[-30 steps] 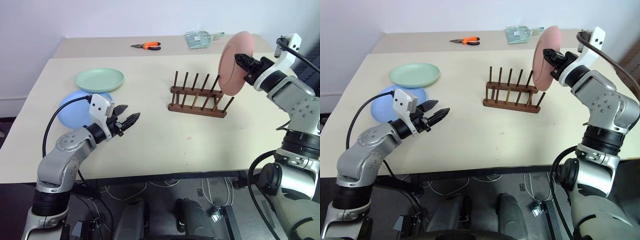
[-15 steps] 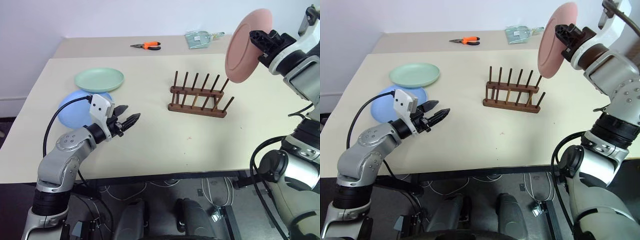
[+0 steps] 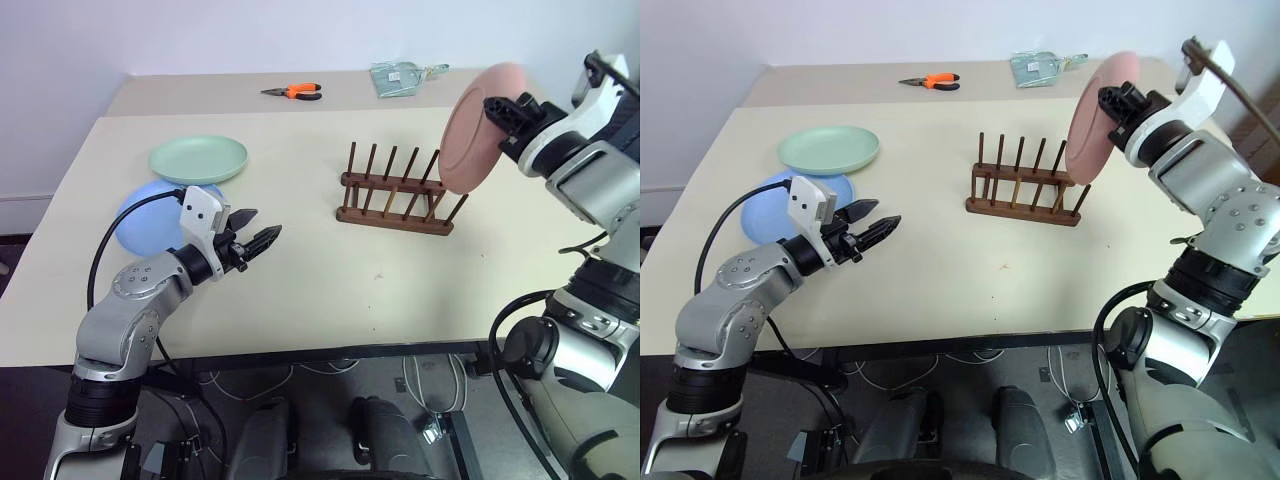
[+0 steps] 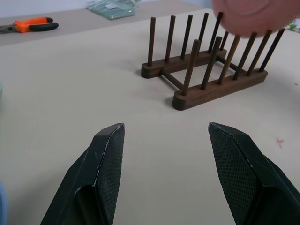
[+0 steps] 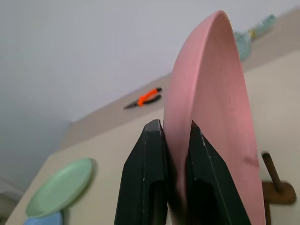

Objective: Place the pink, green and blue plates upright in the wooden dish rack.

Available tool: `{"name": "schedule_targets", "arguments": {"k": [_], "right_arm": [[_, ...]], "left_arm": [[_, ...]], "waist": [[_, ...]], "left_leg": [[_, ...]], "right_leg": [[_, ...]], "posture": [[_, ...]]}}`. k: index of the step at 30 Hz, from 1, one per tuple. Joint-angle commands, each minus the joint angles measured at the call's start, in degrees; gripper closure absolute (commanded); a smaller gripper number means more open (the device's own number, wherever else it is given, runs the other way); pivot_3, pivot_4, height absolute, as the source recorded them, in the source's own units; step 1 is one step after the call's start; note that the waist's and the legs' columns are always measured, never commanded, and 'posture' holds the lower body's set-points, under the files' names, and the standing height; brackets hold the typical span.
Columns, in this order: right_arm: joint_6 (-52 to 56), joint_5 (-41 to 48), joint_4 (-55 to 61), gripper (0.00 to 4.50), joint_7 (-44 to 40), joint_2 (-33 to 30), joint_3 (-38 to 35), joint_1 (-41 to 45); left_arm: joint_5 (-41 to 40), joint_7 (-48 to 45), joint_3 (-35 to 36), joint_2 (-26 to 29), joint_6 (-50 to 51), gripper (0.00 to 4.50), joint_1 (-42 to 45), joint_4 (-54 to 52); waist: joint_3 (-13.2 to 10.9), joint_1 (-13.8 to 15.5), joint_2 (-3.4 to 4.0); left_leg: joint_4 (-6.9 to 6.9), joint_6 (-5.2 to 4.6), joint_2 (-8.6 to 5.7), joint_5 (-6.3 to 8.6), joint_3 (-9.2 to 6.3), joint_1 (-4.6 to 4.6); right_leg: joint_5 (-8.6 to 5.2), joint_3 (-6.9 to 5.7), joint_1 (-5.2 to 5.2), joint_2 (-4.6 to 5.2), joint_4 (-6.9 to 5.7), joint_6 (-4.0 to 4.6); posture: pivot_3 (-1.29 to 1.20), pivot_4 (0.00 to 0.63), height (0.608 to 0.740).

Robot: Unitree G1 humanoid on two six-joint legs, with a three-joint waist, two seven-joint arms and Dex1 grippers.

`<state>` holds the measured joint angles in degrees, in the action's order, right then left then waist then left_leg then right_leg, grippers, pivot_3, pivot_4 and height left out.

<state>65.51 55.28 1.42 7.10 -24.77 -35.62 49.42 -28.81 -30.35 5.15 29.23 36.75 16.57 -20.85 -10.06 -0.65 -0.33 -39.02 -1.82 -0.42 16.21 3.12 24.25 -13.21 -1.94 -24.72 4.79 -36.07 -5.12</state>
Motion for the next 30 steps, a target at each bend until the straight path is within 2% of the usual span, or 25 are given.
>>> {"name": "schedule_targets", "arguments": {"k": [1,3,7,8,10,11,12,15,17,20,24,30], "right_arm": [[-2.63,-0.52,0.73,4.46,-1.22,0.10,1.23,-0.60],[-3.23,-0.91,0.27,4.46,-2.62,-0.28,2.48,-1.15],[-7.46,-5.33,1.95,2.92,-7.04,-2.76,7.26,-2.12],[-9.80,-8.14,2.97,2.43,-9.03,-4.53,9.74,-2.62],[-13.06,-11.66,4.10,2.41,-12.54,-7.31,13.03,-3.09],[-13.72,-12.11,4.14,2.41,-13.61,-7.94,13.55,-3.07],[-14.22,-12.77,3.82,2.41,-14.04,-8.53,13.78,-2.90],[-26.19,-23.87,4.04,2.41,-20.37,-15.38,19.91,-3.12],[-35.38,-28.78,5.62,2.41,-26.67,-18.87,23.35,-1.32],[-39.12,-27.71,9.68,2.41,-34.91,-19.42,26.41,-0.16],[-39.28,-26.67,19.95,2.41,-45.81,-18.23,36.64,-4.02],[-42.06,-34.72,20.90,2.41,-49.55,-13.82,48.76,-9.25]], "left_arm": [[0.29,-0.23,-0.08,0.03,-0.97,1.57,0.48,-1.50],[0.42,-0.15,-0.05,-0.03,-0.99,1.57,0.47,-1.53],[-0.79,-0.03,0.94,-0.28,-0.04,1.57,-0.30,-2.17],[-1.28,0.18,1.27,-0.44,0.49,1.33,-0.46,-2.33],[-2.28,0.46,2.00,-0.78,1.07,0.74,-0.64,-2.51],[-2.69,0.52,2.29,-0.90,1.20,0.29,-0.67,-2.55],[-2.31,0.79,2.32,-0.81,0.86,0.10,-0.65,-2.60],[-0.62,7.46,5.88,-2.93,0.37,0.10,2.11,0.75],[3.58,17.05,10.37,-4.39,-0.44,0.10,5.49,5.57],[9.47,28.91,14.98,-5.35,-0.08,0.10,9.00,10.53],[15.45,44.26,23.22,-5.45,5.81,0.10,11.55,14.86],[13.22,45.48,27.25,-6.81,15.83,0.10,10.89,14.03]], "waist": [[0.00,-0.02,0.00],[0.00,-0.02,0.00],[0.00,-0.03,0.00],[0.00,0.03,0.00],[0.00,0.10,0.00],[0.00,0.04,0.00],[0.00,0.01,0.00],[-0.06,0.20,0.09],[-0.07,0.16,0.09],[-0.08,-0.35,0.09],[-0.05,-0.37,0.02],[-0.05,1.46,-0.18]], "left_leg": [[0.00,0.00,0.00,0.00,0.00,0.00],[0.00,0.00,0.00,0.00,0.00,0.00],[0.00,-0.01,0.00,0.00,0.00,0.00],[0.00,-0.01,0.00,0.00,0.00,0.00],[0.00,-0.03,0.00,0.01,0.00,0.01],[-0.01,-0.03,-0.01,0.02,0.00,0.02],[-0.02,-0.04,-0.01,0.02,0.00,0.02],[-0.03,-0.04,0.00,0.02,0.00,0.02],[-0.07,-0.04,-0.01,0.02,-0.01,0.04],[-0.09,-0.04,0.03,0.02,-0.02,0.03],[-0.07,-0.04,0.17,0.02,-0.02,-0.02],[-0.21,0.02,0.02,0.00,-0.07,0.05]], "right_leg": [[0.00,0.00,0.00,-0.01,0.00,0.00],[0.00,0.00,0.00,-0.03,0.00,0.00],[0.00,0.00,0.00,-0.07,0.00,-0.01],[0.00,0.00,0.00,-0.09,0.00,-0.01],[-0.01,0.00,0.00,-0.09,0.02,-0.02],[-0.01,0.00,0.00,-0.10,0.03,-0.02],[-0.01,0.00,0.00,-0.10,0.03,-0.02],[-0.01,0.00,-0.01,-0.09,0.02,-0.02],[-0.01,0.00,-0.02,-0.11,0.02,-0.02],[0.00,-0.01,-0.05,-0.22,0.01,-0.05],[-0.01,0.01,-0.04,-0.27,0.01,-0.06],[0.02,-0.07,-0.01,0.03,-0.03,-0.08]], "posture": [[0.00,0.150,0.740],[0.00,0.150,0.740],[0.00,0.150,0.740],[0.00,0.150,0.740],[0.00,0.150,0.740],[0.00,0.150,0.740],[0.00,0.150,0.740],[0.00,0.150,0.740],[0.00,0.150,0.740],[0.00,0.150,0.740],[0.00,0.150,0.740],[0.00,0.150,0.740]]}}
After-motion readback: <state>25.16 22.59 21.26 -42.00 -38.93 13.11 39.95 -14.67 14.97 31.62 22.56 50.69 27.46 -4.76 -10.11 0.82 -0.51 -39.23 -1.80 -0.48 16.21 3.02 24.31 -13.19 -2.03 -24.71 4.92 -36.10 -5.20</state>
